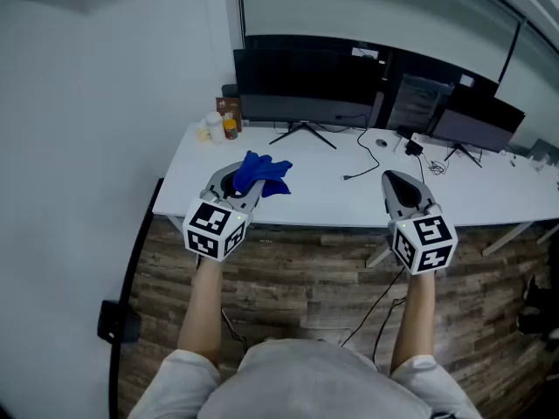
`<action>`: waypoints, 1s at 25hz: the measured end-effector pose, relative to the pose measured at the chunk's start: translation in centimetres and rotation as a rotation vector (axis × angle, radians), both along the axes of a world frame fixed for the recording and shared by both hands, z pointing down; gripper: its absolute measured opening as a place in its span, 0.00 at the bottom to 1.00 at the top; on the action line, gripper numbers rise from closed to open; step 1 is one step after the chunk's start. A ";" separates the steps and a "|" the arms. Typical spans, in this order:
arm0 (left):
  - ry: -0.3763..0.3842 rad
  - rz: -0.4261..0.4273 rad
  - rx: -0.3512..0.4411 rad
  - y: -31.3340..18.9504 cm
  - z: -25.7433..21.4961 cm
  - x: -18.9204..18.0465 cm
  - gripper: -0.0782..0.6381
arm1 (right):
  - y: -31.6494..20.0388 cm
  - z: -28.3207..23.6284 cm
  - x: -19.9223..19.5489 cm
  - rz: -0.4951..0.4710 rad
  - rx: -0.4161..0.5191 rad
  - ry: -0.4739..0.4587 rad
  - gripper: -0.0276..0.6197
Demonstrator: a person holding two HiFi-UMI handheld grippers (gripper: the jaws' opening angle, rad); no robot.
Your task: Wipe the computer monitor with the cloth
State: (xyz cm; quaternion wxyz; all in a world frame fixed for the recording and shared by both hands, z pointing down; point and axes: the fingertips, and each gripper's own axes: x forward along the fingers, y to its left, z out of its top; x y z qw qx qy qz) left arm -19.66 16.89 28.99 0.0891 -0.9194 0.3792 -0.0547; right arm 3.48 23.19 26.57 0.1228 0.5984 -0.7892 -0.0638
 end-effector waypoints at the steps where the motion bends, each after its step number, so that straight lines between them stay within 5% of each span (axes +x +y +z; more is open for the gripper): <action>1: -0.004 -0.004 0.004 0.0 0.0 -0.1 0.25 | 0.0 0.0 -0.2 -0.003 0.001 0.000 0.06; 7: -0.009 0.020 0.006 0.0 0.1 -0.4 0.25 | -0.4 0.7 -1.2 -0.007 -0.005 -0.015 0.06; 19: -0.001 0.214 0.015 -1.1 2.0 -2.0 0.24 | -4.0 2.9 -5.8 0.010 -0.022 -0.006 0.06; 25: -0.009 0.237 0.050 -4.9 2.1 0.6 0.24 | -6.6 2.9 -3.3 0.002 -0.006 -0.126 0.06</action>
